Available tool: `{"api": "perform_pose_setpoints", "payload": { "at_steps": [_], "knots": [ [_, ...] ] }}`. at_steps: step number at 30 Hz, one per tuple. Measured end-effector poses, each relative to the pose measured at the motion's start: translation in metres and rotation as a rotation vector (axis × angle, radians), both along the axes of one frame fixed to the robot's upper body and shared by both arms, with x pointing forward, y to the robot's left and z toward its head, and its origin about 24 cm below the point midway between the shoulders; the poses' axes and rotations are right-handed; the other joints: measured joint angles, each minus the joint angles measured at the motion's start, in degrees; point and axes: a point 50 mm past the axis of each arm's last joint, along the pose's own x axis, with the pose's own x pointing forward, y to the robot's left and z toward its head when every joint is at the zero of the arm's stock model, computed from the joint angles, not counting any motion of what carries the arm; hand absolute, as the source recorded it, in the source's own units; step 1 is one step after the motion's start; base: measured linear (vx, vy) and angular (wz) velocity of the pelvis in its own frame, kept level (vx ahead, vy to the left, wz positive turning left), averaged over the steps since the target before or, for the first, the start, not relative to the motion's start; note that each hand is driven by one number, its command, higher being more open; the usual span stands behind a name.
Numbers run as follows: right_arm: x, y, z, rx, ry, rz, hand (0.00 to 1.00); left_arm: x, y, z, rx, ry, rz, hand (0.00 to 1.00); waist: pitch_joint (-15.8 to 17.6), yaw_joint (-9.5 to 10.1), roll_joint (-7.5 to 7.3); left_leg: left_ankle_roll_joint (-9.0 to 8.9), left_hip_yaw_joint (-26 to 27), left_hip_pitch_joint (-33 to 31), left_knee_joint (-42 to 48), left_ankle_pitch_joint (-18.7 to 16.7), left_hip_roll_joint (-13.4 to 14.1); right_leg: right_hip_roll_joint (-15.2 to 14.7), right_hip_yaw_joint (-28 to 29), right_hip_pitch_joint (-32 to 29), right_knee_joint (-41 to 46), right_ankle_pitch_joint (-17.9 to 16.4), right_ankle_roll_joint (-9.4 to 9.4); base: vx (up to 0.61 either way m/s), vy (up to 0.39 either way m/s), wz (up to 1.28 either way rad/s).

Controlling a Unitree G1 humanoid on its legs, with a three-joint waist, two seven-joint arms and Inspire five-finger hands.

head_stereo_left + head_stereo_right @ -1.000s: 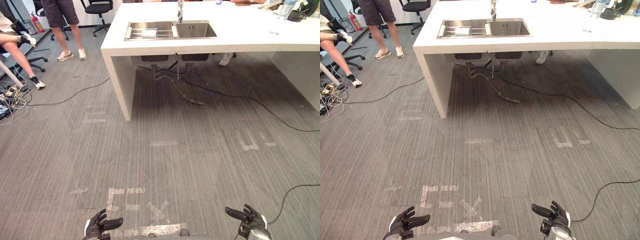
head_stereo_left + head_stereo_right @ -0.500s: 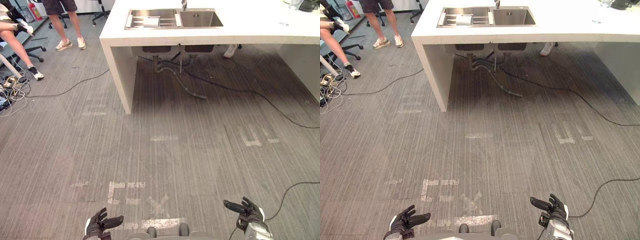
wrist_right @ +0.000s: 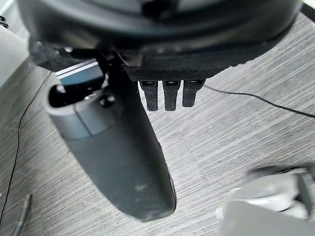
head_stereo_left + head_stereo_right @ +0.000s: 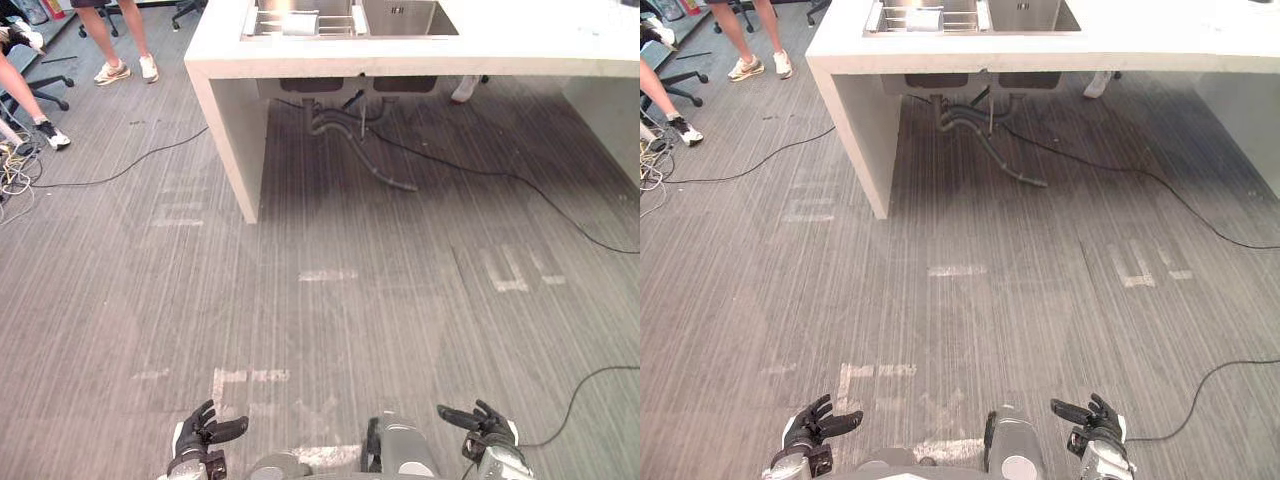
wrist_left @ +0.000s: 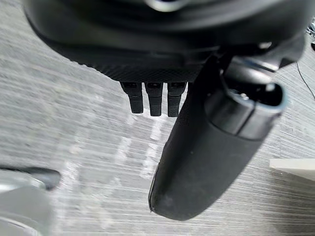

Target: Walk over to the sink, pick up the cup, carry it to the dishwasher, place the cup inside the dishwasher, then close the dishwasher door

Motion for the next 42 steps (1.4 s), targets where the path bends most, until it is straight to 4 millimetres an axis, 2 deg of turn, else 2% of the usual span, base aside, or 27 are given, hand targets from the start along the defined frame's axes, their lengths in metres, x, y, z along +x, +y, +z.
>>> {"api": "perform_pose_setpoints", "payload": {
  "at_steps": [1,2,3,4,6,8,9,13,15,17,19,20,21,22,23,24,25,26,27,29,31,33,36,37,38,40,42],
  "knots": [
    [0.002,-0.001,0.001,-0.002,-0.004,0.001,0.90,0.005,0.000,0.002,-0.001,-0.013,0.000,0.90,0.1,-0.42,0.21,-0.49,-0.3,0.8,-1.4,0.2,0.8,0.7,-0.3,-0.9,-3.9,1.7,-0.23,0.42,-0.120,0.49],
    [0.002,-0.002,0.002,-0.007,-0.007,0.003,0.90,0.011,0.001,0.004,0.001,-0.029,-0.003,0.90,0.1,-0.92,-0.12,-1.91,-1.1,1.9,-2.8,0.6,1.1,1.2,0.0,-1.5,-10.2,6.8,-0.76,0.59,-0.198,0.52],
    [-0.001,-0.010,0.003,-0.029,0.002,-0.006,0.90,0.018,-0.002,0.005,-0.008,-0.042,-0.007,0.90,-0.1,-1.19,-0.04,-3.45,-2.5,3.7,-3.3,0.4,2.1,1.2,-0.5,-1.6,-8.6,13.0,-6.68,0.61,-0.219,0.38],
    [0.000,-0.013,0.005,-0.039,-0.002,-0.010,0.90,0.021,-0.004,0.006,-0.012,-0.051,-0.010,0.90,0.0,-0.97,0.58,-4.52,-2.7,3.8,-2.8,1.0,3.0,1.5,-1.0,-2.0,-6.7,11.5,-6.51,0.75,-0.288,0.23],
    [0.010,-0.014,0.009,-0.046,-0.031,-0.010,0.90,0.030,-0.005,0.009,-0.018,-0.078,-0.003,0.90,0.0,-1.10,0.50,-6.52,-3.0,3.1,1.4,4.9,3.2,2.0,-1.6,-0.5,-4.6,7.4,-8.83,0.56,-0.227,0.03],
    [0.011,-0.007,0.009,-0.037,-0.057,-0.004,0.90,0.032,-0.012,0.010,-0.043,-0.101,0.017,0.90,0.1,-1.16,0.60,-7.12,-3.7,-3.6,21.6,13.7,4.5,3.8,-2.4,8.4,-10.6,6.1,-9.20,0.70,-0.273,0.15],
    [0.011,0.003,0.008,-0.028,-0.078,0.007,0.90,0.035,-0.016,0.015,-0.046,-0.145,0.014,0.90,0.2,-0.40,0.43,-6.96,-2.2,-10.4,39.0,14.4,6.9,5.8,-2.4,15.8,-16.3,6.1,-9.14,0.55,-0.196,0.12],
    [0.027,0.019,0.015,0.000,-0.169,0.012,0.90,0.049,-0.024,0.033,-0.048,-0.262,-0.002,0.90,0.3,2.48,0.28,-3.55,4.9,-23.4,52.5,11.5,10.8,7.8,0.2,26.1,-23.8,5.4,-9.63,0.40,-0.094,-0.28],
    [0.032,0.027,0.017,0.011,-0.193,0.026,0.90,0.069,-0.032,0.064,-0.034,-0.427,-0.035,0.90,0.5,4.06,0.26,-3.33,9.3,-32.0,43.4,8.7,10.2,8.0,0.9,31.6,-28.3,4.1,-8.74,0.44,0.019,-0.09],
    [0.028,0.027,0.016,0.010,-0.187,0.027,0.90,0.075,-0.036,0.078,-0.026,-0.499,-0.058,0.90,0.8,4.60,-0.23,-3.39,10.8,-33.0,33.1,8.7,8.2,7.5,1.0,33.4,-29.1,2.8,-8.05,0.37,0.064,-0.01],
    [0.023,0.022,0.015,-0.004,-0.170,0.021,0.90,0.085,-0.041,0.103,-0.010,-0.613,-0.079,0.90,0.8,5.59,-0.20,-4.20,10.9,-33.5,12.9,12.7,3.5,5.9,2.0,35.9,-29.3,-0.2,-6.16,0.51,0.143,-0.21],
    [0.022,0.019,0.015,-0.012,-0.161,0.021,0.90,0.089,-0.041,0.118,0.012,-0.678,-0.073,0.90,0.7,5.95,-0.27,-3.06,9.7,-33.6,6.9,17.7,1.7,5.0,3.2,37.1,-29.1,-2.4,-4.39,0.70,0.232,-0.50],
    [0.016,0.019,0.012,-0.011,-0.143,0.018,0.90,0.092,-0.040,0.132,0.043,-0.731,-0.084,0.90,-0.1,6.33,-1.84,0.13,9.7,-33.3,8.5,20.4,-0.7,2.5,4.6,37.8,-28.1,-4.4,-2.07,0.74,0.227,-0.50],
    [0.014,0.018,0.012,-0.012,-0.140,0.017,0.90,0.094,-0.040,0.140,0.060,-0.761,-0.094,0.90,-0.4,6.42,-2.64,2.69,10.1,-33.4,9.7,19.1,-1.7,1.4,5.2,37.4,-26.3,-5.0,-0.91,0.71,0.215,-0.32],
    [0.014,0.016,0.013,-0.022,-0.142,0.016,0.90,0.097,-0.044,0.156,0.083,-0.827,-0.116,0.90,-0.5,6.19,-2.87,4.67,11.0,-33.4,13.7,16.2,-2.2,-0.4,7.3,35.6,-19.4,-5.0,-0.45,0.59,0.183,-0.17],
    [0.010,0.015,0.013,-0.026,-0.135,0.015,0.90,0.098,-0.047,0.164,0.093,-0.861,-0.132,0.90,-0.6,6.37,-3.01,5.02,11.5,-32.6,14.9,14.4,-2.4,-0.8,8.5,33.6,-13.6,-4.6,0.26,0.70,0.250,-0.15],
    [0.007,0.015,0.012,-0.028,-0.125,0.019,0.90,0.100,-0.052,0.182,0.124,-0.930,-0.166,0.90,-0.6,5.98,-3.26,5.37,11.7,-29.8,15.1,11.5,-3.3,-2.3,10.5,28.1,1.3,-0.7,4.82,0.66,0.231,-0.09],
    [0.007,0.017,0.011,-0.025,-0.124,0.023,0.90,0.102,-0.056,0.198,0.161,-0.994,-0.195,0.90,-0.6,5.07,-3.31,5.56,11.5,-25.7,13.9,9.8,-4.5,-3.9,12.1,22.6,16.6,1.6,7.37,0.63,0.205,-0.04],
    [0.008,0.019,0.011,-0.022,-0.125,0.031,0.90,0.102,-0.057,0.206,0.189,-1.024,-0.202,0.90,-0.6,4.65,-3.29,5.42,11.2,-23.0,13.0,9.2,-4.8,-4.5,12.4,20.1,22.9,1.8,7.38,0.58,0.144,-0.11],
    [0.010,0.032,0.010,0.001,-0.135,0.076,0.90,0.100,-0.057,0.234,0.290,-1.131,-0.199,0.90,-0.6,3.61,-2.94,5.23,9.1,-14.0,8.8,8.0,-4.5,-5.0,10.2,14.6,31.7,1.5,6.05,0.56,0.067,-0.15],
    [0.012,0.042,0.013,0.006,-0.164,0.113,0.90,0.096,-0.057,0.263,0.368,-1.270,-0.189,0.90,-1.4,3.20,-1.98,3.32,8.2,-7.5,4.8,5.6,-2.1,-4.1,5.5,8.7,29.1,0.1,2.71,0.51,-0.014,-0.03],
    [0.010,0.044,0.014,0.008,-0.174,0.117,0.90,0.092,-0.056,0.282,0.444,-1.371,-0.158,0.90,-1.7,2.86,-2.21,1.91,7.8,-3.2,3.1,3.8,-1.3,-3.7,3.2,3.8,19.4,-0.7,1.59,0.42,-0.082,0.06],
    [0.002,0.042,0.011,0.006,-0.154,0.111,0.90,0.092,-0.051,0.282,0.484,-1.371,-0.097,0.90,-2.7,0.96,-2.75,-1.23,5.4,0.3,1.9,1.1,-0.4,-1.5,4.4,1.2,-1.4,2.5,0.85,0.51,-0.205,0.59],
    [-0.001,0.042,0.009,0.007,-0.140,0.110,0.90,0.092,-0.050,0.280,0.488,-1.360,-0.094,0.90,-2.9,0.70,-3.06,-2.11,4.7,0.8,2.0,0.2,-0.3,-1.1,5.1,1.1,-4.6,6.5,-0.24,0.63,-0.293,0.67],
    [-0.011,0.037,0.003,0.008,-0.087,0.108,0.90,0.095,-0.050,0.268,0.488,-1.303,-0.089,0.90,-4.0,0.81,-1.42,-3.54,3.0,1.6,2.1,-0.9,1.2,0.1,3.9,1.6,-3.9,9.7,-3.00,0.55,-0.279,0.36],
    [-0.013,0.038,-0.001,0.023,-0.058,0.116,0.90,0.099,-0.048,0.260,0.495,-1.249,-0.109,0.90,-4.7,1.77,-0.34,-5.98,2.9,1.0,4.5,0.6,3.8,1.7,2.7,2.5,-3.1,6.7,-5.12,0.59,-0.322,0.19],
    [-0.015,0.039,-0.002,0.033,-0.054,0.143,0.90,0.102,-0.054,0.254,0.471,-1.215,-0.181,0.90,-4.4,1.40,0.31,-8.24,0.9,-5.6,23.9,5.1,7.2,4.0,1.2,9.9,-7.4,5.5,-6.97,0.47,-0.287,0.25]
  ]
}}
